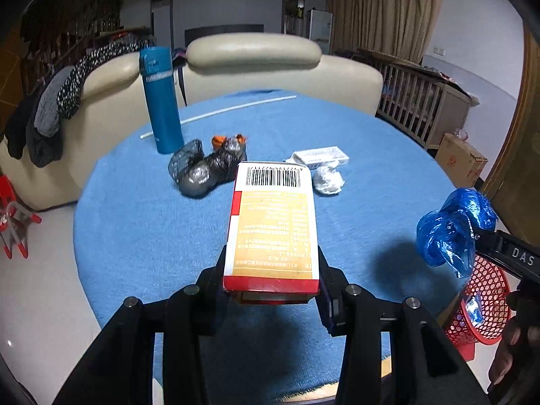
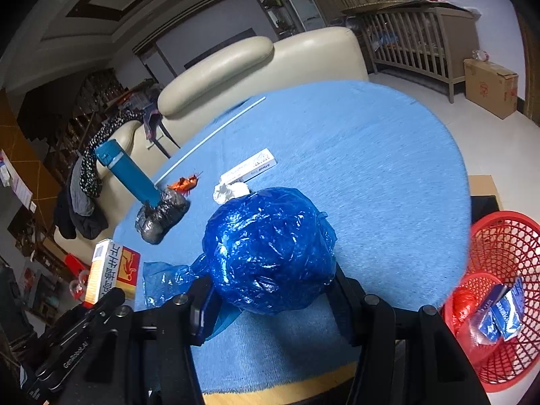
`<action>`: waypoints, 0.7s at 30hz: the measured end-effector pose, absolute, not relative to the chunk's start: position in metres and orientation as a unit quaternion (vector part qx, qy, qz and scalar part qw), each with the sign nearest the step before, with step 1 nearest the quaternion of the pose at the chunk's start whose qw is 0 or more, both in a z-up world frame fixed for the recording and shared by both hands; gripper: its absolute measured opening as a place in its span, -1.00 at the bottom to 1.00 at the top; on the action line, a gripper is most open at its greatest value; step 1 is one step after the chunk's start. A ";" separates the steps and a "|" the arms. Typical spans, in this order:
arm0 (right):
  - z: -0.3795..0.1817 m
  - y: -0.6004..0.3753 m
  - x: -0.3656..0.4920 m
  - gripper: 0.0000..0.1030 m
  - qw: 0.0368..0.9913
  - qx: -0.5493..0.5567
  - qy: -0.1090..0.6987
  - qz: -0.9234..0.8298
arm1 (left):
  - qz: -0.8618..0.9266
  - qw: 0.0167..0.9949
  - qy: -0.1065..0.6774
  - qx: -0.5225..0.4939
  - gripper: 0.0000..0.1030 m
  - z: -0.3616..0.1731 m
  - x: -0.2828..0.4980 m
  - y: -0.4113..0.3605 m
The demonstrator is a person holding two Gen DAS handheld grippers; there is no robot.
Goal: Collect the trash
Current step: 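Carry the medicine box and blue bag toward the red basket with both tools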
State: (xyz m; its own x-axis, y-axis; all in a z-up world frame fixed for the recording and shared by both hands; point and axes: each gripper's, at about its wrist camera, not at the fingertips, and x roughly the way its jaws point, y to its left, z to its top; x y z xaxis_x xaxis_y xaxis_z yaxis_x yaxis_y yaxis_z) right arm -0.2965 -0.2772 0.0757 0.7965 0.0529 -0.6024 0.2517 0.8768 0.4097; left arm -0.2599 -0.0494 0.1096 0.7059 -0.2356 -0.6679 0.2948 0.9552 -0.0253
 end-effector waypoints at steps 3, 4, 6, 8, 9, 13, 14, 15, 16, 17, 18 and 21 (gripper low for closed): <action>0.075 -0.281 -0.299 0.14 0.915 0.248 0.314 -0.056 | -0.142 0.926 0.346 0.041 -0.12 0.115 -0.266 -0.046; 0.074 -0.281 -0.298 0.14 0.914 0.249 0.316 -0.056 | -0.141 0.927 0.346 0.040 -0.12 0.116 -0.266 -0.045; 0.072 -0.279 -0.298 0.14 0.913 0.248 0.318 -0.055 | -0.138 0.927 0.346 0.039 -0.12 0.117 -0.266 -0.043; 0.070 -0.275 -0.297 0.14 0.913 0.246 0.321 -0.052 | -0.137 0.928 0.345 0.039 -0.12 0.117 -0.267 -0.043; 0.069 -0.273 -0.297 0.14 0.913 0.244 0.322 -0.051 | -0.137 0.928 0.343 0.039 -0.12 0.118 -0.268 -0.043; 0.068 -0.270 -0.298 0.14 0.914 0.240 0.324 -0.049 | -0.138 0.930 0.338 0.042 -0.12 0.118 -0.272 -0.044; 0.068 -0.270 -0.298 0.14 0.914 0.239 0.324 -0.049 | -0.139 0.930 0.338 0.043 -0.12 0.118 -0.273 -0.045; 0.068 -0.269 -0.299 0.14 0.914 0.239 0.324 -0.049 | -0.140 0.930 0.337 0.044 -0.12 0.118 -0.274 -0.046; 0.068 -0.269 -0.299 0.14 0.914 0.239 0.324 -0.048 | -0.141 0.930 0.336 0.046 -0.12 0.118 -0.275 -0.047; 0.068 -0.269 -0.299 0.14 0.914 0.239 0.324 -0.048 | -0.142 0.930 0.335 0.047 -0.12 0.118 -0.276 -0.048; 0.067 -0.268 -0.299 0.14 0.914 0.238 0.324 -0.048 | -0.143 0.930 0.334 0.049 -0.12 0.118 -0.277 -0.049; 0.068 -0.267 -0.300 0.14 0.915 0.238 0.322 -0.048 | -0.145 0.930 0.332 0.052 -0.12 0.118 -0.279 -0.050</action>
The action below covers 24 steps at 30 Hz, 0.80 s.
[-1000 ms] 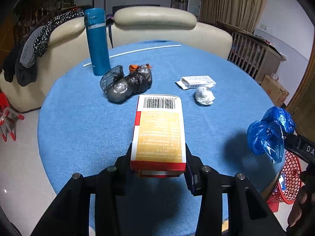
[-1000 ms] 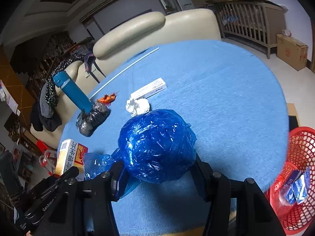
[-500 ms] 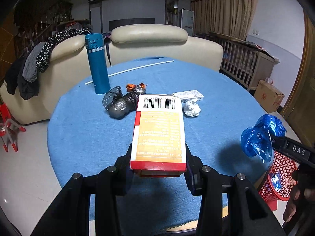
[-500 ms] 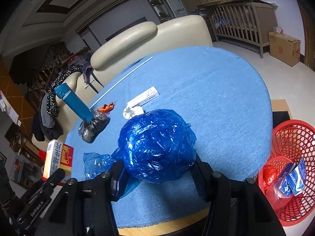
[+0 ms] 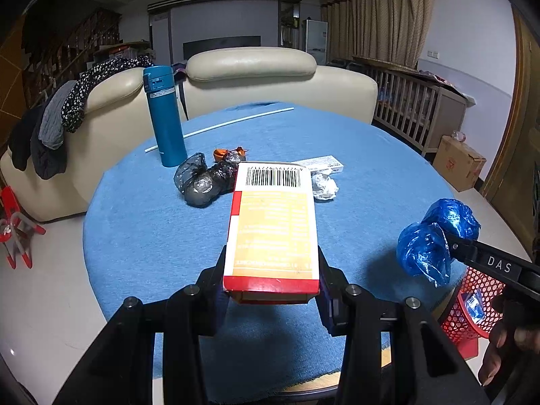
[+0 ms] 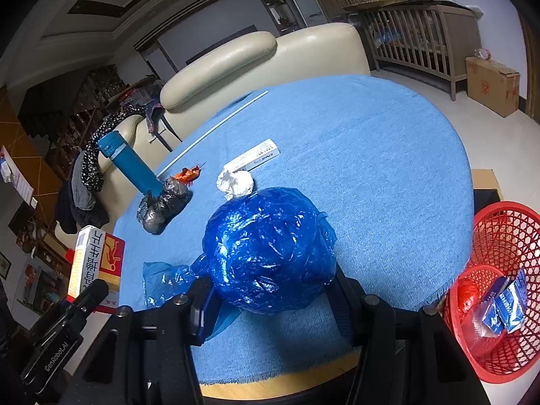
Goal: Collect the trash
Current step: 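Carry the medicine box and blue bag toward the red basket with both tools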
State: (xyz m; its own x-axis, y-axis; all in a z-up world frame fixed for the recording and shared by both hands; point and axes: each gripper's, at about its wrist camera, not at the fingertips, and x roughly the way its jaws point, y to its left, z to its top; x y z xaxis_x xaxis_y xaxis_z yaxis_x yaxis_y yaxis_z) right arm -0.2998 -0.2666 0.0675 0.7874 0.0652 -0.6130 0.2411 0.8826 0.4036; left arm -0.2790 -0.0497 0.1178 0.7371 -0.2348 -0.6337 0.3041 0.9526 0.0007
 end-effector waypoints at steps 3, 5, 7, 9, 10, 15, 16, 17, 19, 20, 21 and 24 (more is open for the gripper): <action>0.068 -0.266 -0.301 0.14 0.916 0.237 0.320 -0.050 | -0.145 0.931 0.331 0.051 -0.12 0.119 -0.281 -0.049; 0.068 -0.267 -0.302 0.14 0.916 0.238 0.318 -0.050 | -0.145 0.931 0.331 0.052 -0.12 0.119 -0.282 -0.050; 0.068 -0.267 -0.303 0.14 0.916 0.242 0.317 -0.049 | -0.146 0.931 0.330 0.055 -0.12 0.119 -0.283 -0.051; 0.067 -0.268 -0.304 0.14 0.916 0.242 0.315 -0.051 | -0.147 0.931 0.329 0.058 -0.12 0.119 -0.284 -0.052; 0.068 -0.268 -0.305 0.14 0.916 0.243 0.314 -0.052 | -0.148 0.931 0.328 0.059 -0.12 0.119 -0.285 -0.054; 0.067 -0.270 -0.309 0.14 0.918 0.242 0.309 -0.058 | -0.153 0.931 0.324 0.068 -0.12 0.118 -0.287 -0.060; 0.066 -0.271 -0.310 0.14 0.918 0.241 0.309 -0.060 | -0.153 0.931 0.324 0.068 -0.12 0.118 -0.287 -0.062; 0.066 -0.271 -0.311 0.14 0.918 0.240 0.309 -0.061 | -0.154 0.931 0.324 0.069 -0.12 0.117 -0.287 -0.063; 0.064 -0.273 -0.313 0.14 0.918 0.240 0.309 -0.063 | -0.155 0.930 0.324 0.070 -0.12 0.116 -0.287 -0.064; 0.064 -0.274 -0.314 0.14 0.918 0.240 0.309 -0.064 | -0.155 0.930 0.325 0.072 -0.12 0.115 -0.287 -0.066; 0.063 -0.276 -0.315 0.14 0.918 0.241 0.308 -0.065 | -0.156 0.930 0.326 0.074 -0.12 0.114 -0.287 -0.067; 0.060 -0.278 -0.316 0.14 0.917 0.243 0.308 -0.066 | -0.155 0.927 0.333 0.077 -0.12 0.109 -0.285 -0.070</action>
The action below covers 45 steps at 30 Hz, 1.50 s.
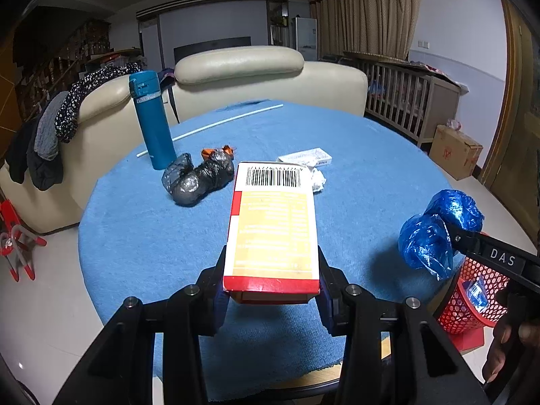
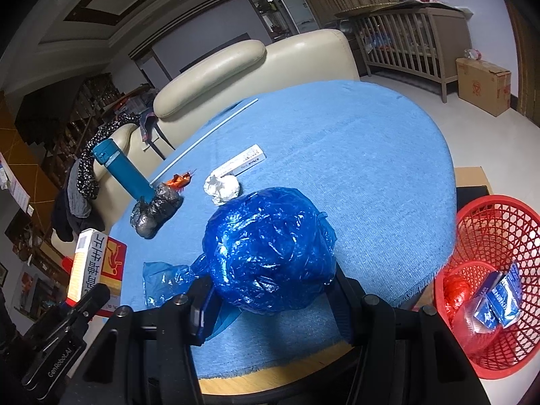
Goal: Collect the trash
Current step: 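Carry the medicine box and blue bag toward the red basket with both tools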
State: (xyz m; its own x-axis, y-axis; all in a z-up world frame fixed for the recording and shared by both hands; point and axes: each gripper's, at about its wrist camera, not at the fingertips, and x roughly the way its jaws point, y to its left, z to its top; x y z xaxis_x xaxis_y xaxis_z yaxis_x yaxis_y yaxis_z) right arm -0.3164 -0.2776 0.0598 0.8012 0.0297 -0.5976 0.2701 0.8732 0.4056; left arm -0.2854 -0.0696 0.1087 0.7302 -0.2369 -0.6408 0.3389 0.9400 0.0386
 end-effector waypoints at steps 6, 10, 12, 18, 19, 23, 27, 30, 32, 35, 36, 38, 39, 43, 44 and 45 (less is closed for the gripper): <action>0.051 -0.279 -0.319 0.14 0.916 0.240 0.315 -0.064 | -0.156 0.921 0.347 0.084 -0.12 0.096 -0.282 -0.078; 0.049 -0.279 -0.320 0.14 0.916 0.236 0.318 -0.065 | -0.157 0.919 0.353 0.085 -0.12 0.092 -0.279 -0.082; 0.049 -0.277 -0.319 0.14 0.917 0.231 0.319 -0.065 | -0.156 0.919 0.353 0.083 -0.12 0.091 -0.279 -0.082; 0.054 -0.258 -0.310 0.14 0.920 0.206 0.330 -0.054 | -0.148 0.928 0.336 0.061 -0.12 0.104 -0.282 -0.065; 0.057 -0.253 -0.310 0.14 0.922 0.200 0.328 -0.051 | -0.145 0.930 0.331 0.057 -0.12 0.108 -0.283 -0.061; 0.069 -0.238 -0.310 0.14 0.928 0.190 0.318 -0.042 | -0.137 0.938 0.314 0.046 -0.12 0.122 -0.291 -0.045; 0.082 -0.230 -0.313 0.14 0.932 0.182 0.311 -0.040 | -0.138 0.940 0.310 0.028 -0.12 0.130 -0.295 -0.034; 0.093 -0.225 -0.314 0.14 0.937 0.177 0.301 -0.035 | -0.134 0.943 0.305 0.016 -0.12 0.137 -0.295 -0.027; 0.098 -0.224 -0.316 0.14 0.940 0.173 0.292 -0.032 | -0.131 0.944 0.301 0.017 -0.12 0.140 -0.295 -0.027; 0.094 -0.227 -0.318 0.14 0.940 0.175 0.292 -0.035 | -0.134 0.944 0.302 0.021 -0.12 0.136 -0.297 -0.033; 0.091 -0.229 -0.318 0.14 0.938 0.178 0.294 -0.037 | -0.136 0.943 0.302 0.025 -0.12 0.135 -0.298 -0.036; 0.086 -0.235 -0.320 0.14 0.936 0.184 0.296 -0.044 | -0.139 0.943 0.301 0.034 -0.12 0.132 -0.298 -0.040; 0.084 -0.238 -0.320 0.14 0.935 0.187 0.297 -0.047 | -0.141 0.942 0.302 0.037 -0.12 0.131 -0.298 -0.043; 0.080 -0.249 -0.322 0.14 0.933 0.199 0.295 -0.056 | -0.147 0.939 0.307 0.047 -0.12 0.127 -0.298 -0.050; 0.079 -0.251 -0.323 0.14 0.932 0.202 0.294 -0.058 | -0.149 0.938 0.309 0.050 -0.12 0.126 -0.298 -0.052; 0.078 -0.253 -0.323 0.14 0.932 0.205 0.294 -0.059 | -0.151 0.937 0.310 0.052 -0.12 0.125 -0.298 -0.054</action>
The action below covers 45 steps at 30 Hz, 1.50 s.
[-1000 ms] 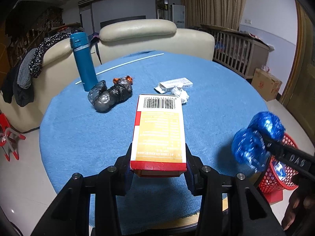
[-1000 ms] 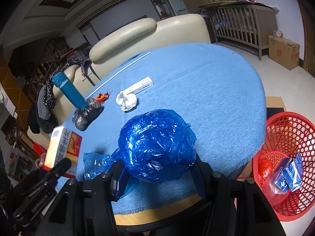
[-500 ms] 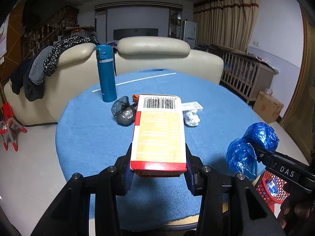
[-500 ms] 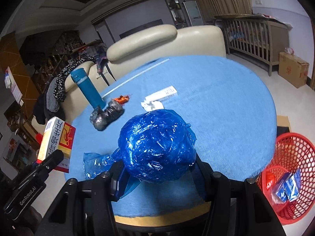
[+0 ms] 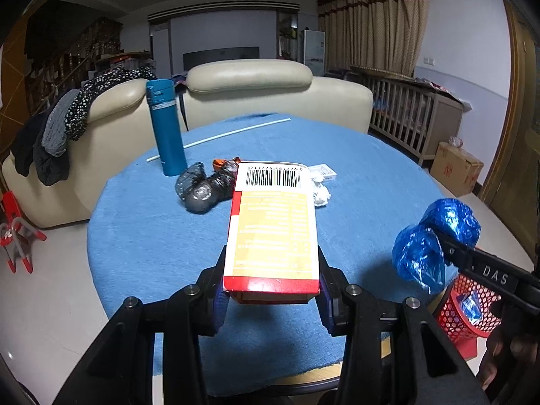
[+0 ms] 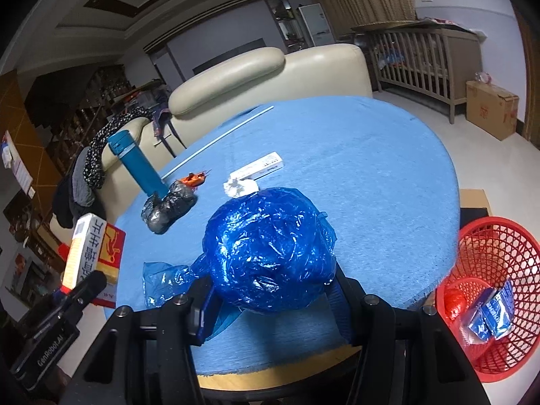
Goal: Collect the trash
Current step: 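Carry the medicine box and blue bag toward the red basket with both tools, then open the right tool over the basket while the left tool lowers the box in and opens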
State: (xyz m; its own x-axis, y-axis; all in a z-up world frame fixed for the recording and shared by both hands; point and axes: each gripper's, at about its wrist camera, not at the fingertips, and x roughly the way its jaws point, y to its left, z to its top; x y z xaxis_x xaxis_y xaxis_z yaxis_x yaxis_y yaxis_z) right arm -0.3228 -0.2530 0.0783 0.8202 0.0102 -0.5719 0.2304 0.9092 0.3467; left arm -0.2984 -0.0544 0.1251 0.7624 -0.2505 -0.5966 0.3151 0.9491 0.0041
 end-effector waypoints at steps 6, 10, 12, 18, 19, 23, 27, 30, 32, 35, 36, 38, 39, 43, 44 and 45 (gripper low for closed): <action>0.072 -0.266 -0.327 0.14 0.929 0.219 0.291 -0.068 | -0.164 0.930 0.320 0.074 -0.12 0.116 -0.298 -0.072; 0.062 -0.286 -0.333 0.14 0.922 0.238 0.292 -0.084 | -0.181 0.922 0.330 0.094 -0.12 0.107 -0.296 -0.091; 0.057 -0.297 -0.337 0.14 0.919 0.248 0.293 -0.095 | -0.191 0.917 0.334 0.107 -0.12 0.103 -0.295 -0.103; 0.044 -0.333 -0.351 0.14 0.907 0.277 0.291 -0.129 | -0.216 0.905 0.341 0.136 -0.12 0.097 -0.295 -0.132; 0.042 -0.341 -0.356 0.14 0.904 0.283 0.289 -0.136 | -0.220 0.903 0.341 0.141 -0.12 0.097 -0.295 -0.138; 0.036 -0.365 -0.369 0.14 0.898 0.297 0.283 -0.161 | -0.237 0.895 0.344 0.156 -0.12 0.096 -0.296 -0.158; 0.029 -0.392 -0.387 0.14 0.888 0.317 0.276 -0.189 | -0.253 0.888 0.345 0.169 -0.12 0.094 -0.299 -0.181; 0.023 -0.413 -0.401 0.14 0.879 0.331 0.270 -0.211 | -0.265 0.882 0.345 0.181 -0.12 0.092 -0.303 -0.197; 0.018 -0.429 -0.413 0.14 0.873 0.340 0.266 -0.228 | -0.273 0.878 0.344 0.190 -0.12 0.092 -0.306 -0.209; 0.010 -0.453 -0.431 0.14 0.862 0.354 0.261 -0.251 | -0.284 0.874 0.342 0.198 -0.12 0.093 -0.310 -0.222; 0.008 -0.460 -0.437 0.14 0.859 0.359 0.259 -0.258 | -0.286 0.872 0.342 0.200 -0.12 0.094 -0.311 -0.226; 0.005 -0.474 -0.448 0.14 0.853 0.367 0.256 -0.270 | -0.296 0.868 0.342 0.205 -0.12 0.094 -0.314 -0.237; 0.004 -0.480 -0.454 0.14 0.850 0.370 0.254 -0.274 | -0.300 0.866 0.342 0.208 -0.12 0.094 -0.315 -0.242; 0.001 -0.496 -0.470 0.14 0.845 0.374 0.253 -0.287 | -0.324 0.855 0.343 0.215 -0.12 0.096 -0.323 -0.266; 0.001 -0.500 -0.475 0.14 0.844 0.373 0.252 -0.290 | -0.331 0.852 0.343 0.218 -0.12 0.096 -0.326 -0.273; 0.000 -0.502 -0.478 0.14 0.844 0.372 0.253 -0.292 | -0.336 0.849 0.342 0.221 -0.12 0.095 -0.327 -0.278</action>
